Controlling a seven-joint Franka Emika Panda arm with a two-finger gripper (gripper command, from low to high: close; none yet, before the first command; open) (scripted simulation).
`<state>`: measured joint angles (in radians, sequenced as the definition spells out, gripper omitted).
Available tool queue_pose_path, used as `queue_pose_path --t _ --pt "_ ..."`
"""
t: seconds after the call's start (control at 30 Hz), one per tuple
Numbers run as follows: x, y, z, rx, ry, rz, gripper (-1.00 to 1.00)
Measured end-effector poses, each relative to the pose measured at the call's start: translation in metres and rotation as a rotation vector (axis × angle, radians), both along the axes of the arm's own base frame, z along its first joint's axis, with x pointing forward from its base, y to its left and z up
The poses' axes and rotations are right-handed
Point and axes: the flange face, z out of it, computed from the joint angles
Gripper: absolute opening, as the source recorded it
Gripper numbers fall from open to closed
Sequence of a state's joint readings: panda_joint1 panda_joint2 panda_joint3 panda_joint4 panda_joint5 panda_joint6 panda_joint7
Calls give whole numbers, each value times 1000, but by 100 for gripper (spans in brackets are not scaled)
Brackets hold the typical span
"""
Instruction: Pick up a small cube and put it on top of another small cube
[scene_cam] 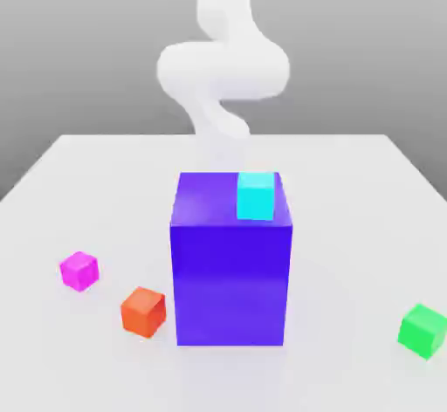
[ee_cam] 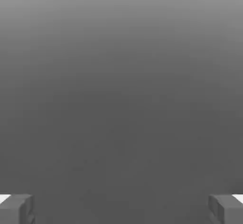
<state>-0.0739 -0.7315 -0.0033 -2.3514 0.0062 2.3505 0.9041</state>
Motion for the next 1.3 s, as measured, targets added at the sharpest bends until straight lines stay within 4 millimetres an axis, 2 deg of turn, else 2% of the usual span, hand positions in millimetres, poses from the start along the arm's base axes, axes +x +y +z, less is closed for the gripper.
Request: queue_pose_path --t 0.07,0.17,0.27,0.37,0.47,0.6,0.77,0.83,0.9,1.1,1.13,1.3 --pt "17 -27 -40 70 53 -134 0" --pt "32 -68 -98 167 121 -331 0" --pt "34 -108 -157 260 182 -531 0" --pt "24 -145 -216 349 237 -736 0" --pt "4 -179 -273 435 285 -947 0" --pt "-36 -212 -346 543 342 -1234 0" --pt "-103 -234 -428 666 401 -1600 0" --pt "-138 -240 -457 717 416 -1768 0" --pt "-151 -240 -478 736 425 -1837 0" --pt "-151 -236 -530 735 433 -1844 0" --pt "-151 -236 -537 735 433 -1844 -100" --pt "-151 -236 -537 735 430 -1844 -100"
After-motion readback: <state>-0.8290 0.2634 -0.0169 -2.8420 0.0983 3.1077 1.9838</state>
